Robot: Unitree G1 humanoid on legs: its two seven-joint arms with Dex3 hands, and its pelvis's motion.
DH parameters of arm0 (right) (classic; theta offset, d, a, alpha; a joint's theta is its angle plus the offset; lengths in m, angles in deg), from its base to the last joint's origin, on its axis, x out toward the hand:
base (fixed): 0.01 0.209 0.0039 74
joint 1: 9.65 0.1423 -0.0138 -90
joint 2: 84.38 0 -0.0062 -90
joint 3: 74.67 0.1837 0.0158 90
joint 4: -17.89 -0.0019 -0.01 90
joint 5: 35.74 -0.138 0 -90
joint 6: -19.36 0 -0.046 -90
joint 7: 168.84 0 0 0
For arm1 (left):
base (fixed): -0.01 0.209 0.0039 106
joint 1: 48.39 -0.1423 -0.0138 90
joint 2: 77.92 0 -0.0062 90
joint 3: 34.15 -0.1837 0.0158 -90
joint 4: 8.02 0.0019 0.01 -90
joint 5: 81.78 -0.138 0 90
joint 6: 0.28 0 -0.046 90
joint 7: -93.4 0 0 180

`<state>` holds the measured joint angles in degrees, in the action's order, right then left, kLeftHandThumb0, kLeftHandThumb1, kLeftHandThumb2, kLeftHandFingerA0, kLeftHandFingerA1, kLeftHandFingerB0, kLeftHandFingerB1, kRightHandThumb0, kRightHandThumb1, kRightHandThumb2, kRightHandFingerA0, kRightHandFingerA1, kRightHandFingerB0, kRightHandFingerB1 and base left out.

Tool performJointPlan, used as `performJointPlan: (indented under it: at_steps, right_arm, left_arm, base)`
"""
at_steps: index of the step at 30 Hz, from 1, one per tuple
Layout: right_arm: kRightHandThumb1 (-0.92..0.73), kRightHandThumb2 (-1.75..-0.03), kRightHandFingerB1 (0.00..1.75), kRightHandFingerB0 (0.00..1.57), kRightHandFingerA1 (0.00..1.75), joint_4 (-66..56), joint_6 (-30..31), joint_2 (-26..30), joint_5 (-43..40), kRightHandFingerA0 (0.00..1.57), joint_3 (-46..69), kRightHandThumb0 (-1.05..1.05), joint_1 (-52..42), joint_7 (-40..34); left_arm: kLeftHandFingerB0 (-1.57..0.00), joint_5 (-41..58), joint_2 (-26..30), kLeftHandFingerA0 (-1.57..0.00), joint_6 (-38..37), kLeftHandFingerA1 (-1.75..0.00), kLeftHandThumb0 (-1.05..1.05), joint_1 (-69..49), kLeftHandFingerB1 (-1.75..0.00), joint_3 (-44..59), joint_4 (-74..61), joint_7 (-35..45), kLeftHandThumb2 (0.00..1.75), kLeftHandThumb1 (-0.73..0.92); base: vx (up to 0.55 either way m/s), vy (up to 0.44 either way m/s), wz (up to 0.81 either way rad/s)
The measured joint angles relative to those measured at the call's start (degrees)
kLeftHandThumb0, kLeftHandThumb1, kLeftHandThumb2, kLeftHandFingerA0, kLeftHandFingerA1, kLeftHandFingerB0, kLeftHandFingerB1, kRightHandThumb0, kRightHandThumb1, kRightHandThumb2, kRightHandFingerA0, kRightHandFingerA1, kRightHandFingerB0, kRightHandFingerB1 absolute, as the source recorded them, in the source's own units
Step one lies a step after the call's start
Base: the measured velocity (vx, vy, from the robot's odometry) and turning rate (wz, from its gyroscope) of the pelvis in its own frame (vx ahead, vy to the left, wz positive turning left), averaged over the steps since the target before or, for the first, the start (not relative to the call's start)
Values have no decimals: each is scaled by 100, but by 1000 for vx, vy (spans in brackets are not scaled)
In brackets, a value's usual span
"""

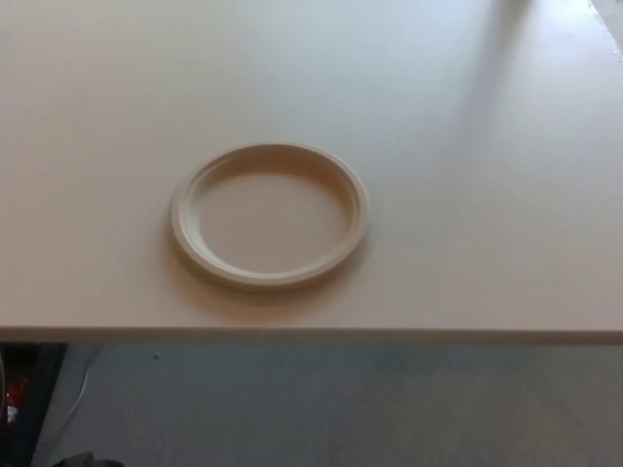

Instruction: A person passes a plate to the robot and the robot grabs it with its left hand and places it at the centre of the table infront of it

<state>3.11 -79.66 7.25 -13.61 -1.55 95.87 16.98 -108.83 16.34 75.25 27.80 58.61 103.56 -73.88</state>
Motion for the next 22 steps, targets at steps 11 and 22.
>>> performJointPlan:
  at_steps: [11, 22]
  right_arm:
    - [-80, -63, 42, 22, 55, -25, 4, -3, 0, 30, 5, -71, 61, -12]
    - [-80, -63, 42, 23, 56, -28, 21, -1, 8, 28, 3, -73, 120, -43]
  left_arm:
    - [-29, 0, 0, -45, -10, -47, -73, 1097, -30, -243, 2818, -671, 67, 88]
    - [-23, 34, 38, -46, -88, -59, -77, 1780, -46, -689, 4287, -1319, 106, 71]
  base:
    - [0, 0, 0]
    - [0, 0, 0]
